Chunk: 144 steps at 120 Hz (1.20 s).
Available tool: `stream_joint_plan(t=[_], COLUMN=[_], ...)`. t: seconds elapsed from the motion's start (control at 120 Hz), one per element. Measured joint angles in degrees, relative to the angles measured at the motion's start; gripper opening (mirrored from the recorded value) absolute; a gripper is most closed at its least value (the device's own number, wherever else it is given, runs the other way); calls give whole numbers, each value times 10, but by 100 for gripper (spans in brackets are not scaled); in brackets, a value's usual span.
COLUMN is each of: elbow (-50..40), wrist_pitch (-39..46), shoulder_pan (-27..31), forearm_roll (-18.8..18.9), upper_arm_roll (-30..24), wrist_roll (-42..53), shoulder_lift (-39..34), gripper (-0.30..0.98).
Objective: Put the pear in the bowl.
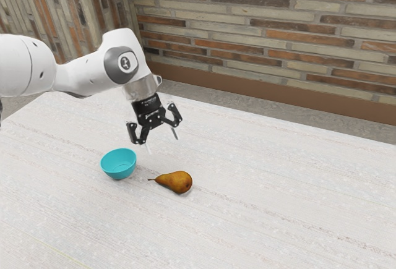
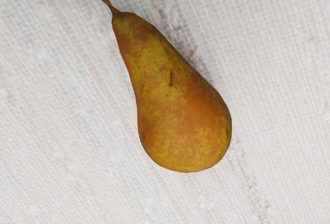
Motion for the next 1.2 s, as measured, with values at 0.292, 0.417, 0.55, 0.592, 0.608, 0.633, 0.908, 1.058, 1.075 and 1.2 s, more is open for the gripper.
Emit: stream_joint_plan(t=[0.292, 0.417, 0.55, 0.592, 0.608, 0.633, 0.908, 1.058, 1.075, 1.2], elbow=[-43, -41, -42, -43, -43, -43, -40, -40, -39, -39], wrist_pitch=[48, 71, 89, 93, 94, 96, 113, 120, 121, 127], shoulder_pan=[-4, -14, -15, -15, -15, -15, -14, -16, -16, -22], forearm_roll=[-27, -37, -50, -54, -55, -57, -71, -73, -73, -74], upper_arm_roll=[0, 0, 0, 0, 0, 0, 1, 1, 1, 1], wrist_roll=[-93, -122, -148, -156, -159, -163, -200, -214, -216, -225], shoulder_lift=[29, 50, 61, 63, 64, 67, 80, 89, 90, 99], gripper=[69, 69, 69, 69, 69, 69, 69, 69, 69, 69])
